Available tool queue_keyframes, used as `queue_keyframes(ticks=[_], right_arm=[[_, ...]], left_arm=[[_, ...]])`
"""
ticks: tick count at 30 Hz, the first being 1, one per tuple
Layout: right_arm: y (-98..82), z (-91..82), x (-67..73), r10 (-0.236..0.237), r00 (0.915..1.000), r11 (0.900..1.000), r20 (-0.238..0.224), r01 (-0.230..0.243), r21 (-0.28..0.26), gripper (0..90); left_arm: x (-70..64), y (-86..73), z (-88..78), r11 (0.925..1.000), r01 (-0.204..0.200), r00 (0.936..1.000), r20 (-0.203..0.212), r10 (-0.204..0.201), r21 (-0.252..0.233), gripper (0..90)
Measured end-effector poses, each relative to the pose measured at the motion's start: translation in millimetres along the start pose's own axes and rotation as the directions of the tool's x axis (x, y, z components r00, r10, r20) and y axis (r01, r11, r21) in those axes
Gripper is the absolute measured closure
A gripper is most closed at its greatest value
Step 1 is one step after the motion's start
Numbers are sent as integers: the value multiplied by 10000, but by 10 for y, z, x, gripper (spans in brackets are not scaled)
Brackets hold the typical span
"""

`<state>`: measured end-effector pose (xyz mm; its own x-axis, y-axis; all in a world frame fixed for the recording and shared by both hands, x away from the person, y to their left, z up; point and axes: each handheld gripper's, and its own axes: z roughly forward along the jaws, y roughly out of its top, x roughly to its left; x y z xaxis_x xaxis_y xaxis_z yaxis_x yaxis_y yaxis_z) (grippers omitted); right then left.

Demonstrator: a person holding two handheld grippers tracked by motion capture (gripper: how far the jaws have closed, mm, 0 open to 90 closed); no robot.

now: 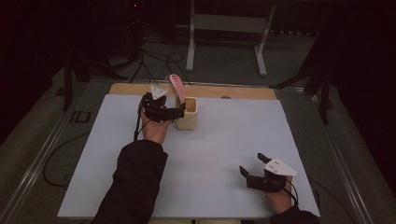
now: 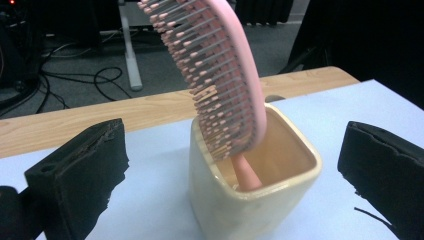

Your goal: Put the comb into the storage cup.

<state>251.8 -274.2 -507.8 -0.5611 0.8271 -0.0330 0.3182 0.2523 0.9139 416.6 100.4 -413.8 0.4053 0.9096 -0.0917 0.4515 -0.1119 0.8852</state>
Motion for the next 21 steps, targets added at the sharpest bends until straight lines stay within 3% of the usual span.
queue_keyframes(ticks=[7, 12, 18, 21], right_arm=[[-2, 2, 2, 4, 10000, 10000, 1, -4, 7, 131], [-1, 1, 0, 27, 10000, 10000, -3, -27, -10, 130], [0, -4, 5, -6, 10000, 10000, -31, 6, -43, 130], [-3, -8, 2, 30, 10000, 10000, -21, -30, -49, 130]], left_arm=[[-4, -9, -105, 9994, -357, 9993, 95, 357, -26, 2], [13, -20, -181, 9992, -393, 9988, 294, 396, -122, 2], [33, -119, -256, 9974, -722, 9967, 373, 721, 23, 2], [74, -181, -309, 9976, -695, 9966, 446, 693, 16, 2]])
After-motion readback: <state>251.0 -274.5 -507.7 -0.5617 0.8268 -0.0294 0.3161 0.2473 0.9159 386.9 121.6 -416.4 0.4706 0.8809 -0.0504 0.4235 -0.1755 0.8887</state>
